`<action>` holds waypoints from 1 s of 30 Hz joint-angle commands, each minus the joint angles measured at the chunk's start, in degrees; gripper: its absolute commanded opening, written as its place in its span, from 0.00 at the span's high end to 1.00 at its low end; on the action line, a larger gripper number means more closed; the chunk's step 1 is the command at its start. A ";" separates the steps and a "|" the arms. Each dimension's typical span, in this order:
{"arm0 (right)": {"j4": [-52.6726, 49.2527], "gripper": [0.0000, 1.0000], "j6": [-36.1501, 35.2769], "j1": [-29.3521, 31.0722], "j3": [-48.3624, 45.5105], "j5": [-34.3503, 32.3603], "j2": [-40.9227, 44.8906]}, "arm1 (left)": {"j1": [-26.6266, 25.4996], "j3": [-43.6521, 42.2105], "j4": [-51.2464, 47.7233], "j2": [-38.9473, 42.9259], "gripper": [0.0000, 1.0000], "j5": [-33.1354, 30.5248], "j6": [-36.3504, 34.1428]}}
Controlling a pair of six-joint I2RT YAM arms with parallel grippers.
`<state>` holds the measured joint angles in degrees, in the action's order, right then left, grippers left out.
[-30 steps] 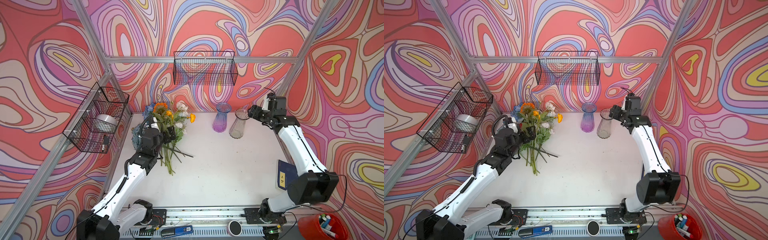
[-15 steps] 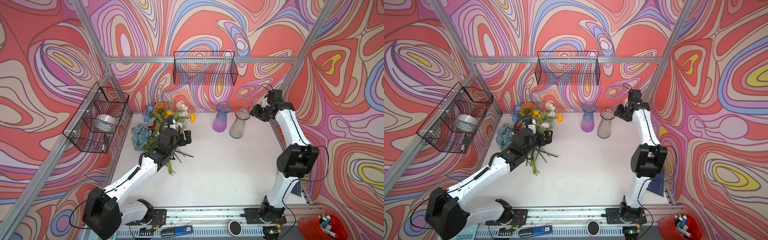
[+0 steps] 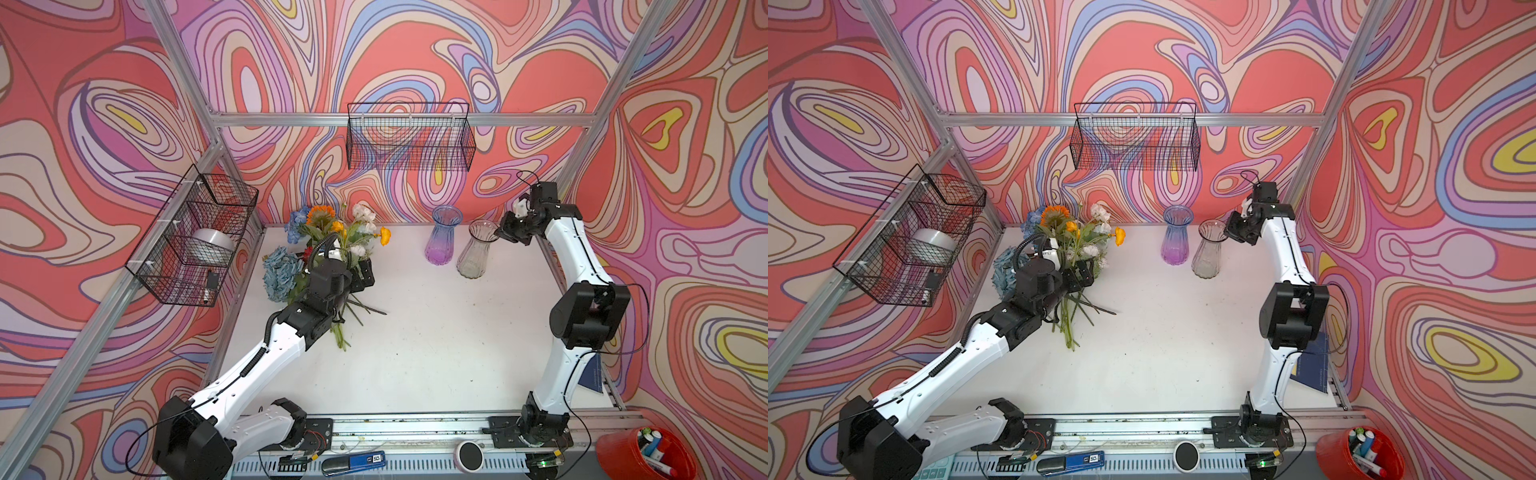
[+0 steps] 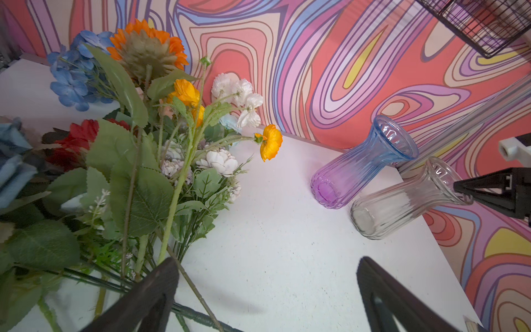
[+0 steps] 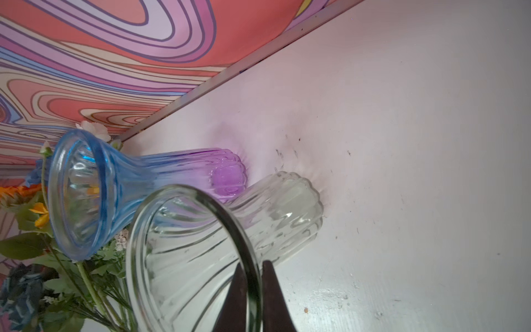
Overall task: Arrange the flowers into the vase
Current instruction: 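Grasp the clear glass vase rim with the right gripper while left hovers over flowers, then pull the clear vase toward the flowers with right gripper while left descends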
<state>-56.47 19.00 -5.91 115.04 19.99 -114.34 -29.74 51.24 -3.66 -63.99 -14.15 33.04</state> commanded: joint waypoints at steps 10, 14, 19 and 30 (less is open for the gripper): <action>-7.69 1.00 -2.59 0.11 0.00 3.54 7.73 | 0.27 -3.51 -1.94 4.37 0.00 -15.25 -3.79; -5.62 1.00 -0.50 0.59 -7.35 8.37 13.91 | 2.74 -2.77 -3.47 4.75 0.00 -15.82 -6.29; -2.52 1.00 2.52 4.79 -14.96 9.25 19.83 | 11.45 -3.02 -6.09 6.17 0.00 -7.07 -2.78; 10.63 1.00 13.05 21.84 -19.79 10.29 20.47 | 23.36 -5.44 -11.10 12.34 0.00 6.41 -0.70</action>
<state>-55.22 27.77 14.02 94.52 26.06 -94.65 -8.03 46.96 -11.68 -52.60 -13.87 31.48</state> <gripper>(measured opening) 0.100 0.998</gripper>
